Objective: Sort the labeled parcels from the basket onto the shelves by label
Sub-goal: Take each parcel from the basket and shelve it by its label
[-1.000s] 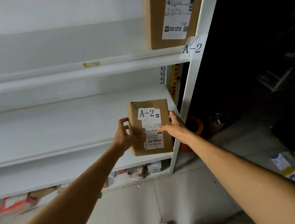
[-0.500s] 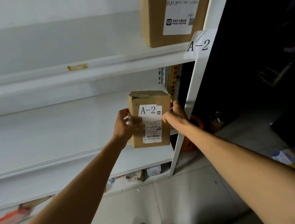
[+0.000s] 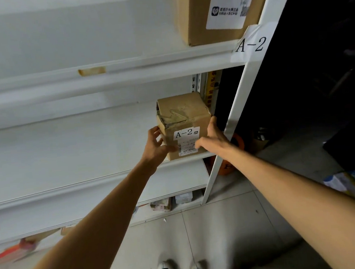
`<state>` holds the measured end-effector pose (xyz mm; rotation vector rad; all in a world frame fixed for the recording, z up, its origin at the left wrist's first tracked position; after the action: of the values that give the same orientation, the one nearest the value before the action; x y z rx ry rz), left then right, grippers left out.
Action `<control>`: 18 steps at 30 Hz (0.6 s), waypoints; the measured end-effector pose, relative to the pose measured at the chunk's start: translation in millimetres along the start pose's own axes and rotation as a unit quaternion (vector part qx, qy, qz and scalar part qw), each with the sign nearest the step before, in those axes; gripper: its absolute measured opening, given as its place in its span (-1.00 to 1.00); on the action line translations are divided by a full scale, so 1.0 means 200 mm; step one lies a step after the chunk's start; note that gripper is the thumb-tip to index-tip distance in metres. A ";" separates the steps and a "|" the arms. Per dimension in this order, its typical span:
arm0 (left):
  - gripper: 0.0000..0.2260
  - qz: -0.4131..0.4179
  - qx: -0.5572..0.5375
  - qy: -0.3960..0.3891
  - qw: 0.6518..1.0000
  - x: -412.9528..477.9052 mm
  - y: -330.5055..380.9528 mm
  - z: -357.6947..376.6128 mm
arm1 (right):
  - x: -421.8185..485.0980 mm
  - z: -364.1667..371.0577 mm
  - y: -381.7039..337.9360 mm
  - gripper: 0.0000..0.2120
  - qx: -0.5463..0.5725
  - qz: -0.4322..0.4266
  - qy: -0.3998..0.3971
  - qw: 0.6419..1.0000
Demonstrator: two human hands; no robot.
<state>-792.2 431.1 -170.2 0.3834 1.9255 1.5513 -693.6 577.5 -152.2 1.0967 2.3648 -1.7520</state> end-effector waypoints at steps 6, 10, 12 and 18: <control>-0.26 0.002 0.065 0.021 0.998 0.01 0.04 0.02 | -0.06 -0.06 -0.16 -0.01 -0.159 -0.204 0.176 0.950; -0.18 0.055 0.117 0.115 0.985 -0.01 0.11 -0.03 | -0.04 0.02 -0.29 -0.20 -0.313 -0.275 0.057 0.908; -0.27 0.058 0.127 0.111 0.984 -0.02 0.13 -0.02 | -0.03 0.05 -0.30 -0.27 -0.350 -0.272 0.032 0.896; -0.33 0.043 0.123 0.049 0.990 -0.02 0.16 0.05 | -0.05 -0.02 -0.30 -0.31 -0.372 -0.275 0.064 0.884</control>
<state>-788.5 445.8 -139.7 0.5086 2.2116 1.4116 -716.4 568.2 -97.0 0.4513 3.1916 -0.6288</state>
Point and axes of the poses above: each hand's wrist, its own x-axis towards the middle knuckle, its own z-axis out of the palm, y = z × x, the point moved 6 cm from there along x, towards the middle knuckle, and after that the axes turned 7 degrees about x, right-handed, at the moved point
